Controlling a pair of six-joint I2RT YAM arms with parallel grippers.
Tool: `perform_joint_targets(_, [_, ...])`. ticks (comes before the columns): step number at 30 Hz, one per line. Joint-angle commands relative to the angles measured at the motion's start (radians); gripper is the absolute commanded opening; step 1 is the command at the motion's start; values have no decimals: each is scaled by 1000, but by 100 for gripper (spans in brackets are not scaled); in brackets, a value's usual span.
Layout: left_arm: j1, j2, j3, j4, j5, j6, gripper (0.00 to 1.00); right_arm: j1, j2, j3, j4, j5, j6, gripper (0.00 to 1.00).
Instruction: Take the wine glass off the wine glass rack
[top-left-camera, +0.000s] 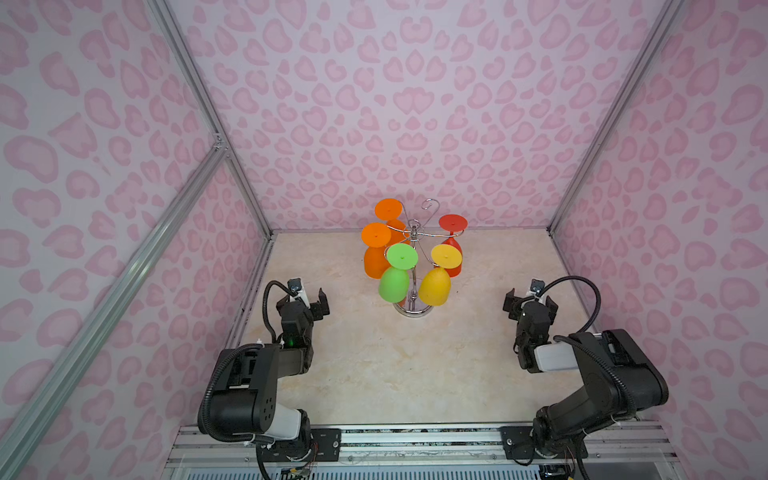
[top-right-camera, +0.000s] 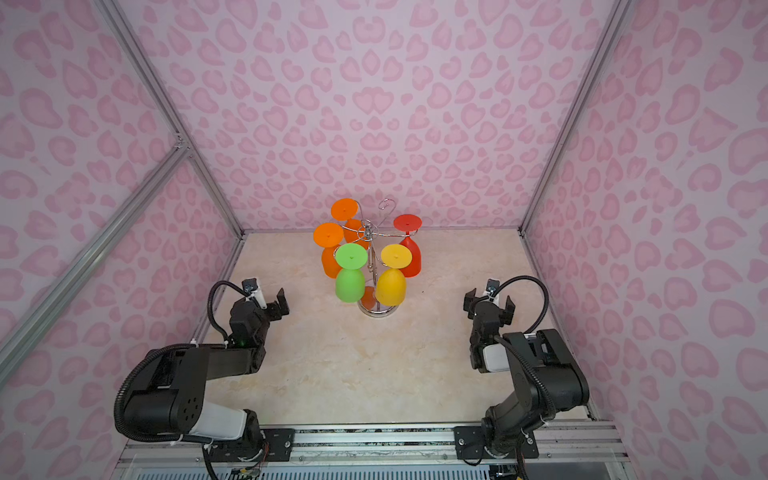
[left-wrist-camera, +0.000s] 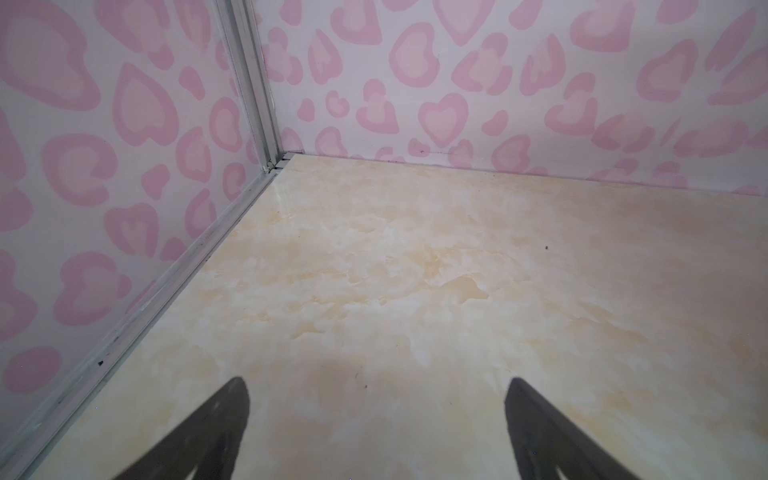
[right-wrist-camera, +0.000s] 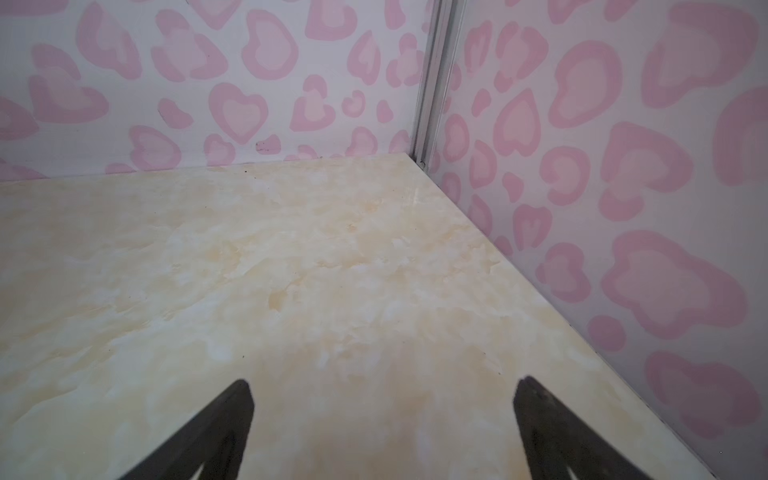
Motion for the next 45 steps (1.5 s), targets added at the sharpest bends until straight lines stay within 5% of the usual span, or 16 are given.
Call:
perform_joint_targets(1, [1,-2,3,13,10,0,98,1,3,-5,39,7,-3,98])
perform_joint_targets(45, [7,-3,1,15,22,-1,97,3,-3,-7,48,21,-7,98])
